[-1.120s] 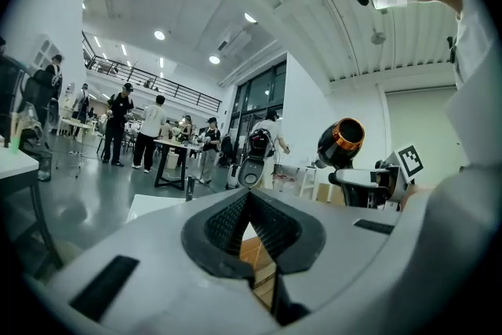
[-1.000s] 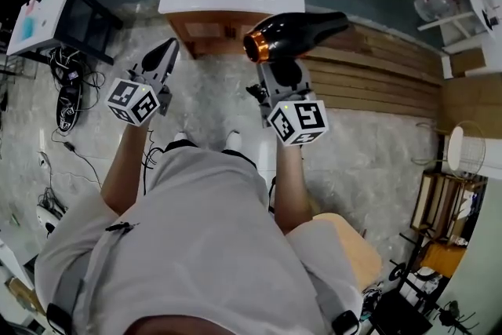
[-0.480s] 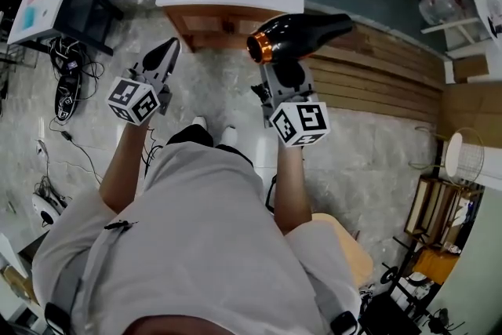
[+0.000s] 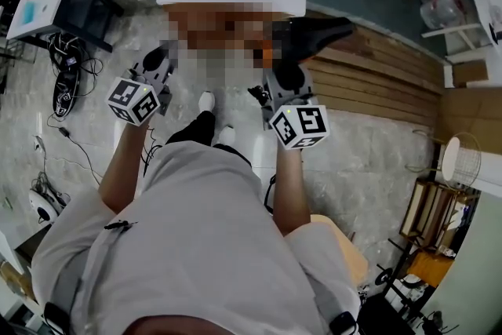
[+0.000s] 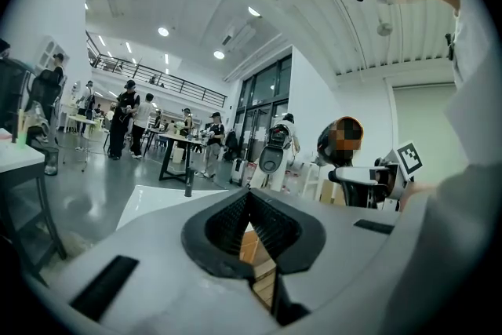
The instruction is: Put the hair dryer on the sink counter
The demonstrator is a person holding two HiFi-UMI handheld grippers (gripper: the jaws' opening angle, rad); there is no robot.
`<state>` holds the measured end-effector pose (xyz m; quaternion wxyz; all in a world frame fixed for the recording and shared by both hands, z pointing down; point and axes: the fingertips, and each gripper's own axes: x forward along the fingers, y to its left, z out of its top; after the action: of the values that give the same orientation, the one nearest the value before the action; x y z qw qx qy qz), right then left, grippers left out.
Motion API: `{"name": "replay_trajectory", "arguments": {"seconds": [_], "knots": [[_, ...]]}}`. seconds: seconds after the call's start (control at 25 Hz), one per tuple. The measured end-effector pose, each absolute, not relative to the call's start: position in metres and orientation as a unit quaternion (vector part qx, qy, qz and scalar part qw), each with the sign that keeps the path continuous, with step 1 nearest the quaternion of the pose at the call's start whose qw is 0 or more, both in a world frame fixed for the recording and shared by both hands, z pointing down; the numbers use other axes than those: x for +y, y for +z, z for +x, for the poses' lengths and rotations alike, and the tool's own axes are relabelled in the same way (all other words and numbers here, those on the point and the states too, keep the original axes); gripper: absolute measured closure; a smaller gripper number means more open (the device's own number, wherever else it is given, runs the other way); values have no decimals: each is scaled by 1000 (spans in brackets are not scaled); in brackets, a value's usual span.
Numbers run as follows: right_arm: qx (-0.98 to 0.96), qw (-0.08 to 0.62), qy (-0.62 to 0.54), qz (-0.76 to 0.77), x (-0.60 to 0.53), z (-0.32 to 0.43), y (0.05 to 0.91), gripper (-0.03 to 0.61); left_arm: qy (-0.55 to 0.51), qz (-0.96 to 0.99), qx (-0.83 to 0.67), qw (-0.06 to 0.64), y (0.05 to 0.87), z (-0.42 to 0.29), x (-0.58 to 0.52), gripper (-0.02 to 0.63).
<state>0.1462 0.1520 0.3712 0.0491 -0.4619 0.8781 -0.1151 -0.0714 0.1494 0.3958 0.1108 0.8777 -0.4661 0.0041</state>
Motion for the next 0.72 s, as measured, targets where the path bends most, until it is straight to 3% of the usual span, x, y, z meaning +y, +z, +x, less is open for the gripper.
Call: {"name": "replay_trajectory", "arguments": {"seconds": [0.72], "knots": [[868,56,-109,-481,85,130,368,394,1,887,-449,106,400,-86,80,615]]}}
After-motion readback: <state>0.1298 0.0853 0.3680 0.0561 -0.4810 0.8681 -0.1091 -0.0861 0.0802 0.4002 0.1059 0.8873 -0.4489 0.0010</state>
